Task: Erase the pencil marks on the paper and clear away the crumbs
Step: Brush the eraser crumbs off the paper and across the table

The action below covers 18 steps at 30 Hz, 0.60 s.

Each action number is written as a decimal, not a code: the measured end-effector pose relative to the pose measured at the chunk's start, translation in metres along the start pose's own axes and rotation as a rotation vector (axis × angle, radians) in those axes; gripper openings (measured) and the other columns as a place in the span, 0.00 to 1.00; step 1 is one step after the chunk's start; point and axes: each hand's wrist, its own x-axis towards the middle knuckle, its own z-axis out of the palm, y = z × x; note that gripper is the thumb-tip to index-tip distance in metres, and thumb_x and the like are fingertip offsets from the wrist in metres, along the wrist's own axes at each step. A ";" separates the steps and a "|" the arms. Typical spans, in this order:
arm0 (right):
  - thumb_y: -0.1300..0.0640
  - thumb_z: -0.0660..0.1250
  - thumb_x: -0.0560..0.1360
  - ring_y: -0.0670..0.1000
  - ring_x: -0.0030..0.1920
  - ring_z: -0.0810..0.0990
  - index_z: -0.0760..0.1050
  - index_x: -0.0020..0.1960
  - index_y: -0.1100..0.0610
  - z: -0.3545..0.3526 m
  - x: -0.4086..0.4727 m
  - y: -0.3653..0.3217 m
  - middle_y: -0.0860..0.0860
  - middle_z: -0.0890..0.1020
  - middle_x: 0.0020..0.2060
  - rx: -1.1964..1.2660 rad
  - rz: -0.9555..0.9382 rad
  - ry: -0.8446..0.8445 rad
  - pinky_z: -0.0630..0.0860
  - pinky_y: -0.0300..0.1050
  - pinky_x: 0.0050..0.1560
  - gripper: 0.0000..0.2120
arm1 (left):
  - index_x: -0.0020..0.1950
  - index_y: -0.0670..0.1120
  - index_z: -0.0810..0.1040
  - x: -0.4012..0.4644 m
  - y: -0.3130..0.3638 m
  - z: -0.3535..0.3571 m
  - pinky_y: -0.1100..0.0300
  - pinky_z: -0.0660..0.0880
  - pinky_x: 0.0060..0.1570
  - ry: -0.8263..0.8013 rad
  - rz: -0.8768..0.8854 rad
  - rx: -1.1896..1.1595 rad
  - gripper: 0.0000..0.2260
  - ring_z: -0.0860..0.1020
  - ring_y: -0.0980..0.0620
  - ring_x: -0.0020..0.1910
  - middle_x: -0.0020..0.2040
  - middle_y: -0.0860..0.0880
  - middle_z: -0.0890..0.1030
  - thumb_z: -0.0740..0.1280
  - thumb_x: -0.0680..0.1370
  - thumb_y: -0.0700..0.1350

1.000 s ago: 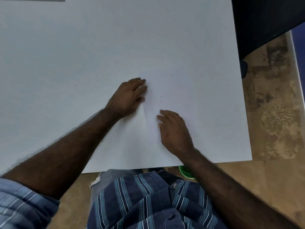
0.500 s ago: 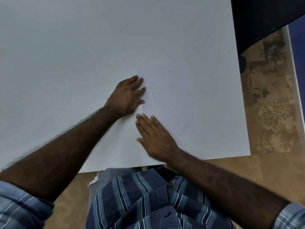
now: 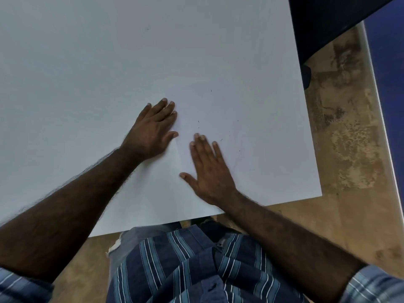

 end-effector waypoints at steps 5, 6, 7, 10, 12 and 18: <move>0.32 0.48 0.86 0.60 0.86 0.39 0.42 0.86 0.65 -0.005 -0.012 0.027 0.63 0.41 0.85 0.010 0.306 0.038 0.48 0.65 0.84 0.44 | 0.80 0.43 0.68 0.001 -0.002 0.006 0.43 0.52 0.81 0.000 -0.008 -0.014 0.31 0.51 0.48 0.84 0.83 0.48 0.59 0.55 0.83 0.60; 0.32 0.48 0.86 0.61 0.86 0.40 0.43 0.85 0.66 -0.007 -0.006 0.021 0.63 0.42 0.85 0.038 0.278 0.048 0.48 0.65 0.84 0.44 | 0.80 0.43 0.68 0.001 -0.002 0.006 0.43 0.52 0.81 0.003 -0.005 -0.010 0.31 0.51 0.48 0.84 0.83 0.48 0.59 0.55 0.83 0.60; 0.33 0.49 0.86 0.61 0.86 0.40 0.44 0.85 0.66 -0.007 0.003 0.010 0.63 0.42 0.85 0.067 0.209 0.057 0.48 0.65 0.84 0.44 | 0.79 0.43 0.68 0.001 -0.002 0.007 0.43 0.53 0.81 0.010 0.001 -0.006 0.30 0.52 0.48 0.84 0.83 0.47 0.60 0.55 0.83 0.60; 0.33 0.51 0.86 0.59 0.86 0.42 0.48 0.85 0.66 -0.004 0.031 -0.028 0.63 0.46 0.85 0.096 -0.002 0.066 0.50 0.64 0.84 0.44 | 0.79 0.42 0.68 -0.001 -0.005 0.008 0.40 0.56 0.79 0.055 0.051 0.000 0.28 0.53 0.46 0.84 0.83 0.45 0.61 0.57 0.83 0.56; 0.32 0.52 0.85 0.58 0.86 0.44 0.50 0.86 0.65 0.000 0.042 -0.036 0.62 0.49 0.86 0.084 -0.032 0.068 0.50 0.63 0.84 0.43 | 0.79 0.41 0.68 -0.002 -0.008 0.010 0.39 0.57 0.79 0.098 0.100 -0.008 0.26 0.54 0.44 0.84 0.82 0.44 0.62 0.59 0.84 0.53; 0.33 0.48 0.86 0.60 0.86 0.44 0.48 0.86 0.65 0.003 0.021 0.010 0.62 0.47 0.86 0.065 0.206 0.114 0.51 0.65 0.83 0.42 | 0.74 0.44 0.76 -0.004 -0.007 0.022 0.35 0.59 0.76 0.256 0.140 -0.049 0.20 0.60 0.42 0.82 0.80 0.45 0.68 0.64 0.84 0.50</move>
